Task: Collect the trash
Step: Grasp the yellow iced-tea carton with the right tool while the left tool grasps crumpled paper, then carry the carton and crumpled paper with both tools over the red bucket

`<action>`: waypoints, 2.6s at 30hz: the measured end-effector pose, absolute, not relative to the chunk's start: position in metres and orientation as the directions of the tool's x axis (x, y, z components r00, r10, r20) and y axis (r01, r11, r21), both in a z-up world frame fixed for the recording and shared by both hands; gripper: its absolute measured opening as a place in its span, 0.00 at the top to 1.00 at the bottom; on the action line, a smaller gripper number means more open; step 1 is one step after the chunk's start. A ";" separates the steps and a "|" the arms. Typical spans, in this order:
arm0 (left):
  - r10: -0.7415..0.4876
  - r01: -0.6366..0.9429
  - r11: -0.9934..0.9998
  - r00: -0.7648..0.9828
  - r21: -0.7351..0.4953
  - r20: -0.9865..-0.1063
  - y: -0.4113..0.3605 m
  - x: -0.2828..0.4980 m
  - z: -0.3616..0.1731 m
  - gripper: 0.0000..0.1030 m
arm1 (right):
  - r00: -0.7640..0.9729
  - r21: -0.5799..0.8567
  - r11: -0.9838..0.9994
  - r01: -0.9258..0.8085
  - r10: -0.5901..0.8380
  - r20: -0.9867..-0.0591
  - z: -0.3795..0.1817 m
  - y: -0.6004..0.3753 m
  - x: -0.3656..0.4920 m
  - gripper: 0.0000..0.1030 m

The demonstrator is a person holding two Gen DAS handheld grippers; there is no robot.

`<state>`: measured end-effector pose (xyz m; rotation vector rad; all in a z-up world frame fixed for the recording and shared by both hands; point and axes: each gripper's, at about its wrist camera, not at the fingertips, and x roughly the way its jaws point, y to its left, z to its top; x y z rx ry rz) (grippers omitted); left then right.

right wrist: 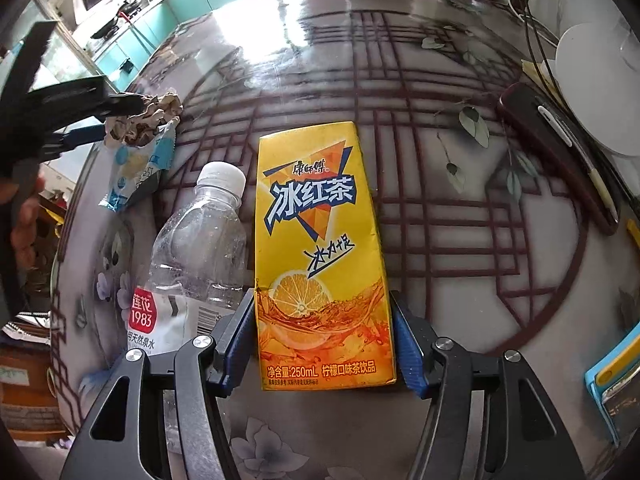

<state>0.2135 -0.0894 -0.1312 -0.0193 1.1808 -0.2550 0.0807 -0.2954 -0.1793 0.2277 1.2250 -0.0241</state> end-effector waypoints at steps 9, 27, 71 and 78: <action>-0.248 0.191 0.964 0.389 -0.186 -0.887 -0.077 0.199 -0.114 0.68 | 0.363 0.148 0.977 0.156 0.083 -0.928 -0.175 -0.298 0.076 0.41; -0.257 0.168 0.964 0.402 -0.206 -0.879 -0.005 0.078 -0.094 0.66 | 0.477 0.095 0.988 0.121 0.027 -0.878 -0.111 -0.265 0.051 0.41; -0.141 -0.133 0.965 0.471 -0.227 -0.871 0.229 0.060 -0.108 0.66 | 0.505 0.068 0.988 -0.136 0.128 -0.853 -0.079 -0.043 0.068 0.41; -0.121 -0.152 0.966 0.443 -0.207 -0.888 0.266 0.063 -0.124 0.65 | 0.449 0.112 0.969 -0.219 0.202 -0.870 -0.095 0.030 0.078 0.41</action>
